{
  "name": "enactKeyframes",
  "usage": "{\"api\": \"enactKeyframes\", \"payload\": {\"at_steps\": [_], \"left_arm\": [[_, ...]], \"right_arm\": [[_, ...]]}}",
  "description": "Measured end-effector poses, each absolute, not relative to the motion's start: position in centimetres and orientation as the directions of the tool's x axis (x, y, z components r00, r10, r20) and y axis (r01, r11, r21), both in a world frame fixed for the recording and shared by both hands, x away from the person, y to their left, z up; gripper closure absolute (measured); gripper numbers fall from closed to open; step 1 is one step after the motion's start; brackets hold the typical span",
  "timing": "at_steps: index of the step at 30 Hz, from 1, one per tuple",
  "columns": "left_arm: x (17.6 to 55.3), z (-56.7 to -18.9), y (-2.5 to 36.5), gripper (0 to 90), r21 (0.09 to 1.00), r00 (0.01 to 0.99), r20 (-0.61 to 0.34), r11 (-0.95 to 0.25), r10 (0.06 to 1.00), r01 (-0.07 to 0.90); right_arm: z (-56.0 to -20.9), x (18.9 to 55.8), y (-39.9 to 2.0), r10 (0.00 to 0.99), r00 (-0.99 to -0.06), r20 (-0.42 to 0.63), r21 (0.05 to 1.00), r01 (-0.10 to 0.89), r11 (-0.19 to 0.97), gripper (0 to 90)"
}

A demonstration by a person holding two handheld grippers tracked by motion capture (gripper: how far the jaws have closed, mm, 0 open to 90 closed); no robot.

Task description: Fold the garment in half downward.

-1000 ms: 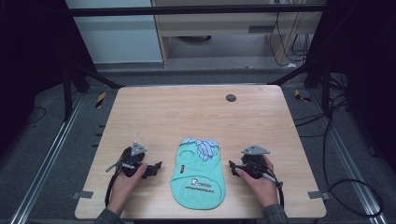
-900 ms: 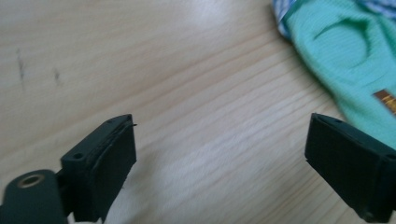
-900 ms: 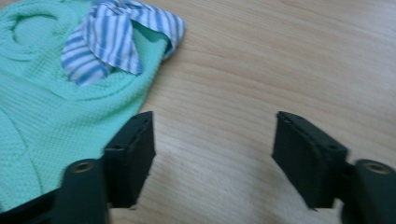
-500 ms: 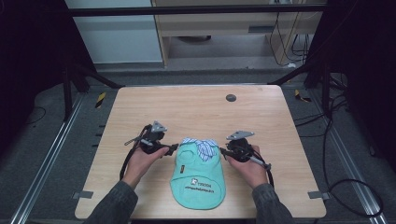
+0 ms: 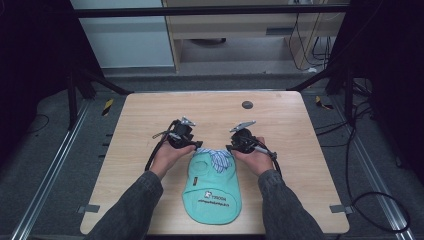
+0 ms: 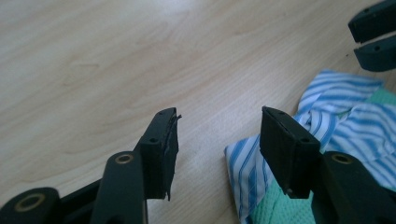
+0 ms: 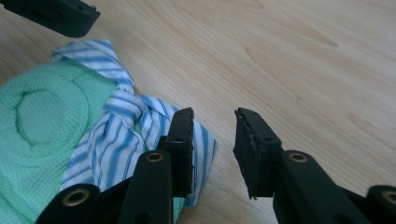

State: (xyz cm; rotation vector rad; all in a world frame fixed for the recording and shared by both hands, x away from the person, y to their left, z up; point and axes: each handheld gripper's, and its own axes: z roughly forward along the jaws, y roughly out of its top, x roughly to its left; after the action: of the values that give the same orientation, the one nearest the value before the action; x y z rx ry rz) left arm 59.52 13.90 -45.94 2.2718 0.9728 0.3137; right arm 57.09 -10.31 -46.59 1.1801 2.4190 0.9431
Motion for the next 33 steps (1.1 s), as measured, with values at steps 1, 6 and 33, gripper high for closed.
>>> {"api": "enactKeyframes", "payload": {"at_steps": [1,6,33], "left_arm": [[59.5,-46.2,13.9,47.5,0.634,0.7,-0.029,-0.528,0.714,0.565],[59.5,-47.8,14.0,47.0,0.616,0.7,-0.041,-0.533,0.713,0.58],[58.5,-48.4,13.4,79.6,0.599,0.768,-0.078,-0.586,0.635,0.545]], "right_arm": [[-46.7,57.2,-10.3,0.779,-0.627,0.024,0.661,0.594,0.458,66.1],[-47.7,57.4,-10.2,0.777,-0.629,0.031,0.642,0.608,0.467,63.8],[-48.5,56.9,-9.0,0.724,-0.687,0.063,0.593,0.609,0.526,82.1]]}}
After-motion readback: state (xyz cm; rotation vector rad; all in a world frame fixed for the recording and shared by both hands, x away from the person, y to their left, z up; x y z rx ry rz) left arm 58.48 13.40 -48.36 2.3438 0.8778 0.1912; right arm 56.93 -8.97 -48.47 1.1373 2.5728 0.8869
